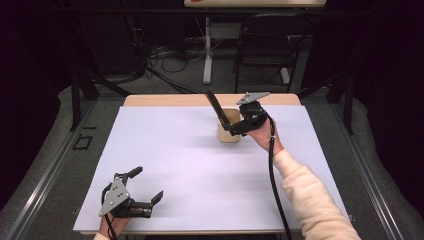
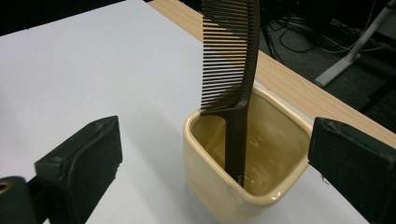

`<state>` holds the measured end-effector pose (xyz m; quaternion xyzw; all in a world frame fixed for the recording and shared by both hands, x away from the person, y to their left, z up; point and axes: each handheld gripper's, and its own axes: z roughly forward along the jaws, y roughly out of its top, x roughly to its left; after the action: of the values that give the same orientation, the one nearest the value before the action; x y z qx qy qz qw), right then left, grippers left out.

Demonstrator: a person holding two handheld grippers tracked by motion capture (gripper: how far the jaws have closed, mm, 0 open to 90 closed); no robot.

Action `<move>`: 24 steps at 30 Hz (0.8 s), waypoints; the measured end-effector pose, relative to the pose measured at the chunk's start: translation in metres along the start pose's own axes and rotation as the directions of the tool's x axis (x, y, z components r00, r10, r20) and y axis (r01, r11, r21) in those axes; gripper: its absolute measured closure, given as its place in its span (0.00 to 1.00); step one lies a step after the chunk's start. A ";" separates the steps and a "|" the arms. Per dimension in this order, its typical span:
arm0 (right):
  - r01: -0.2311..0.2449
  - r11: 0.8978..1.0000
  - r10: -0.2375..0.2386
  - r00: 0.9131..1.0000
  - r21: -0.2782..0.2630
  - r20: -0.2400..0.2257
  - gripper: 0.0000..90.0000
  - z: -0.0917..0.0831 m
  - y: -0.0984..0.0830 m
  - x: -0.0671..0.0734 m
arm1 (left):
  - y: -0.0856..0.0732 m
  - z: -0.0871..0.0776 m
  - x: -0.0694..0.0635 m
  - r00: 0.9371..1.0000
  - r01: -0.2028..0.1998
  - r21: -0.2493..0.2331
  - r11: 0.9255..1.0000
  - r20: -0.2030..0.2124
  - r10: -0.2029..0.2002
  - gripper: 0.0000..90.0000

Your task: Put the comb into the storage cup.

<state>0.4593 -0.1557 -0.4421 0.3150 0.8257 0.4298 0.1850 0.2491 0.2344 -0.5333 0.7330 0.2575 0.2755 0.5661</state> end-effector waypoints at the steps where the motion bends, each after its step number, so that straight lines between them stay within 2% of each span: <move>1: -0.002 1.000 0.002 1.000 0.000 -0.005 0.00 -0.002 0.000 0.000 | 0.000 0.000 0.000 1.000 -0.001 0.000 1.000 0.000 0.001 0.00; 14: 0.006 1.000 -0.004 0.999 0.023 -0.049 0.00 -0.019 -0.007 -0.001 | 0.000 0.000 0.000 1.000 -0.001 0.002 1.000 0.001 0.001 0.00; 24: 0.007 1.000 -0.005 0.998 0.023 -0.062 0.00 -0.036 -0.019 -0.001 | 0.000 0.000 0.000 1.000 -0.004 0.004 1.000 0.002 0.004 0.00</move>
<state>0.4323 -0.1855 -0.4372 0.3011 0.8370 0.4291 0.1571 0.2495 0.2343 -0.5335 0.7347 0.2562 0.2756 0.5644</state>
